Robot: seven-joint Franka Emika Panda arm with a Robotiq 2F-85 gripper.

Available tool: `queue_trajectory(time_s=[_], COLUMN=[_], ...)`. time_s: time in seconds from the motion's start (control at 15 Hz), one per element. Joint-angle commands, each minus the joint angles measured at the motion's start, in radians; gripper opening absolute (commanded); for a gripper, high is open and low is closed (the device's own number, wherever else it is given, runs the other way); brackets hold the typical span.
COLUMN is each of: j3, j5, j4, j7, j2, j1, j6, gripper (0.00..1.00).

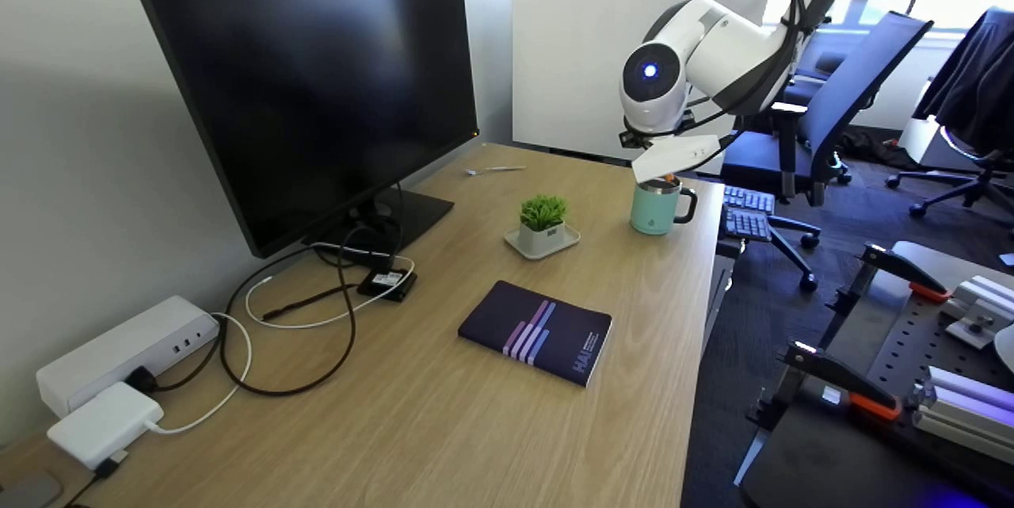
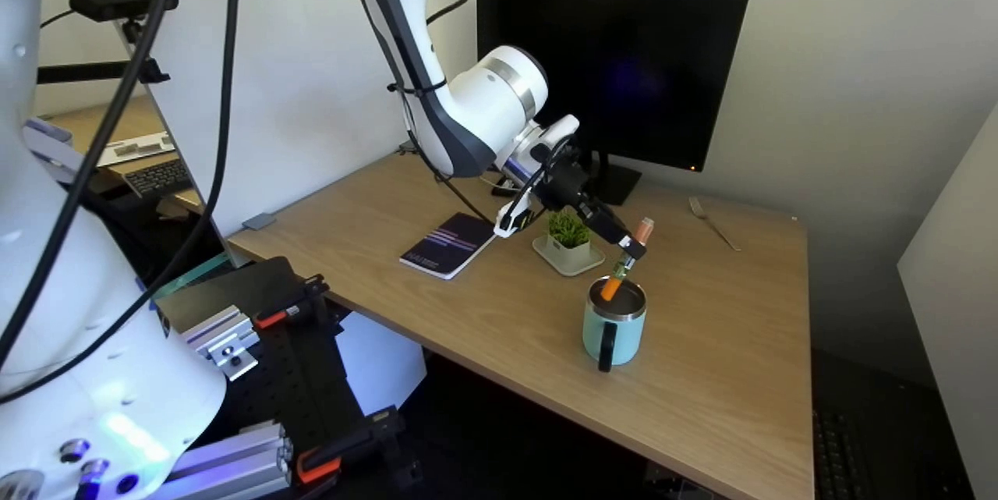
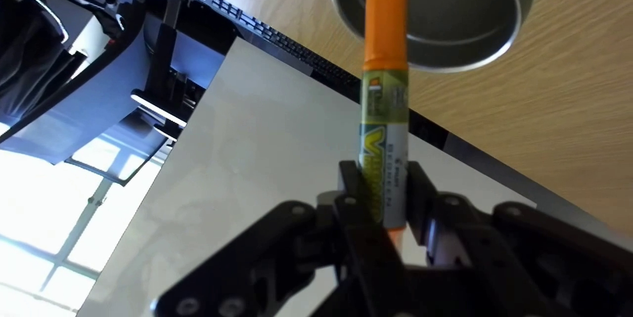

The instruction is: Pick up the marker and put it in the cup

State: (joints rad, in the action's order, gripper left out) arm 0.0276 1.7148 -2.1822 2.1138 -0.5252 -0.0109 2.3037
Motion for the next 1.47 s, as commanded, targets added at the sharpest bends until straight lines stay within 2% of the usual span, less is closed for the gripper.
queue_trajectory(time_s=[0.0,0.47,1.0,1.07,1.13,1.27,1.4], j3=[-0.019,-0.032,-0.047,-0.048,-0.048,-0.047,-0.048], j5=[0.084,0.186,0.196,0.193,0.191,0.185,0.178], j4=[0.047,0.085,0.094,0.096,0.096,0.094,0.092], j7=[0.077,0.195,0.23,0.227,0.219,0.212,0.205], j2=[-0.057,-0.139,-0.186,-0.188,-0.186,-0.18,-0.172], j1=[0.032,0.054,0.071,0.074,0.077,0.079,0.082], j6=[-0.007,-0.011,-0.005,-0.003,0.0,-0.002,-0.001], gripper=[0.06,0.06,0.06,0.24,0.5,0.57,0.7])
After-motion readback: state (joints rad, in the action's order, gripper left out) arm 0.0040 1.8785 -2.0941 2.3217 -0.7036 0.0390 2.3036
